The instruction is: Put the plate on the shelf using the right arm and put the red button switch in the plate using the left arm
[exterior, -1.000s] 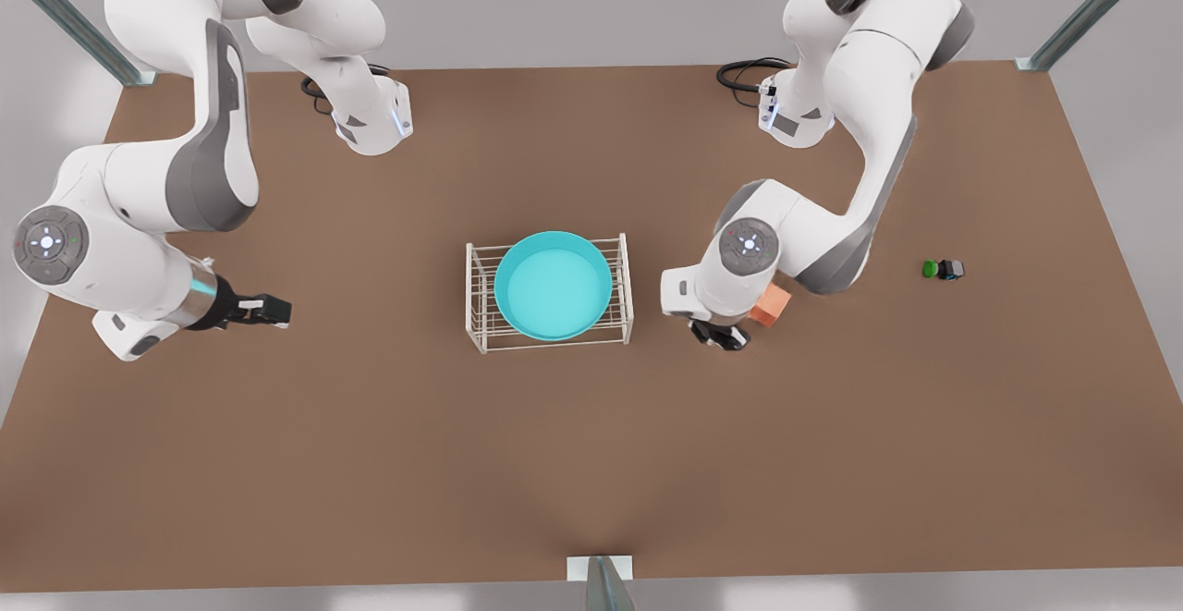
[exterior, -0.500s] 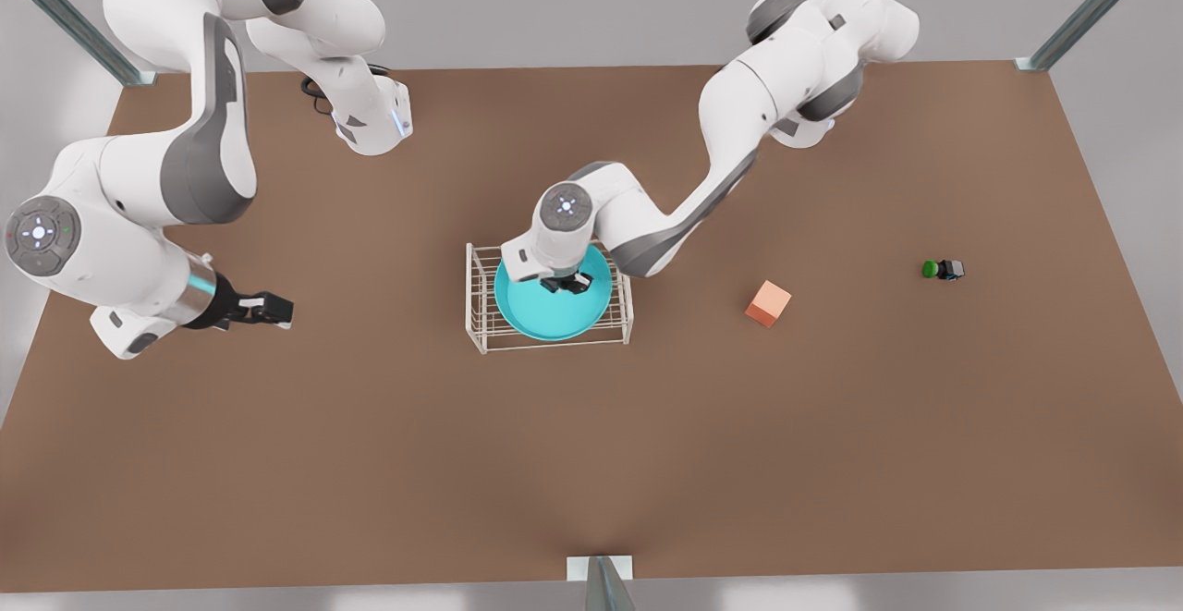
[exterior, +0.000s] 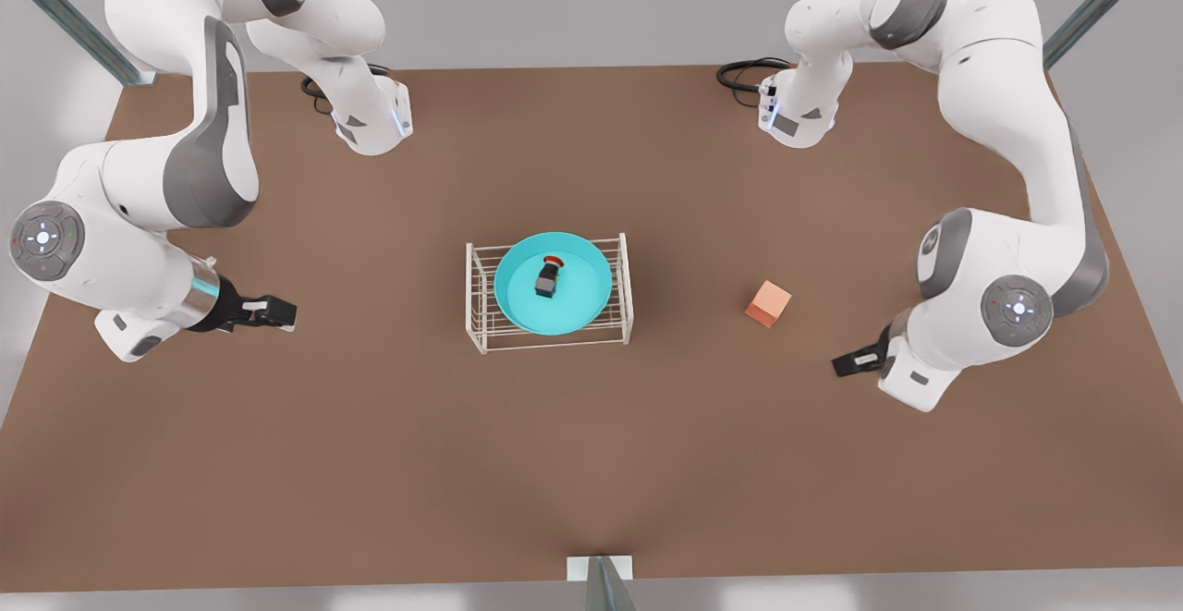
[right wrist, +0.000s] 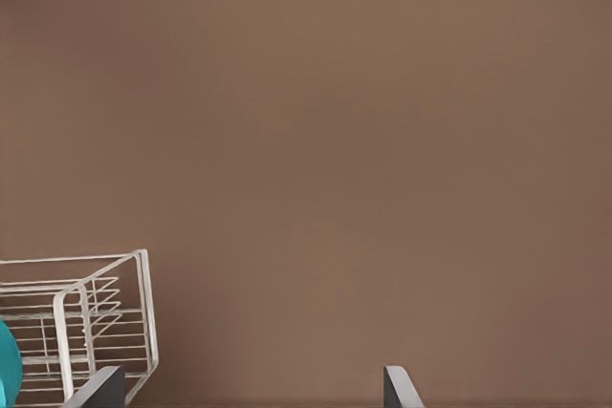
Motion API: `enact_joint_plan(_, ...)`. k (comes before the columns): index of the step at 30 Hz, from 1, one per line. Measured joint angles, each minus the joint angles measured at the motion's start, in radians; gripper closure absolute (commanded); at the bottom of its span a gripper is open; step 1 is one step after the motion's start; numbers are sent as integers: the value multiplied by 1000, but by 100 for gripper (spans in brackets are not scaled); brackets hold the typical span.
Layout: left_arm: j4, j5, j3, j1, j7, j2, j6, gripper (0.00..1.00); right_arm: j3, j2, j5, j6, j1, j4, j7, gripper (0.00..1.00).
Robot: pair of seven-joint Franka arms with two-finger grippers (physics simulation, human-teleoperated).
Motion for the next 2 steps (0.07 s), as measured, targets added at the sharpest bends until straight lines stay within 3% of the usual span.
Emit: enact_joint_plan(2,-2,0,-1,5,52,-1,-33,0,1,0,0,-1,1,0,1,0)
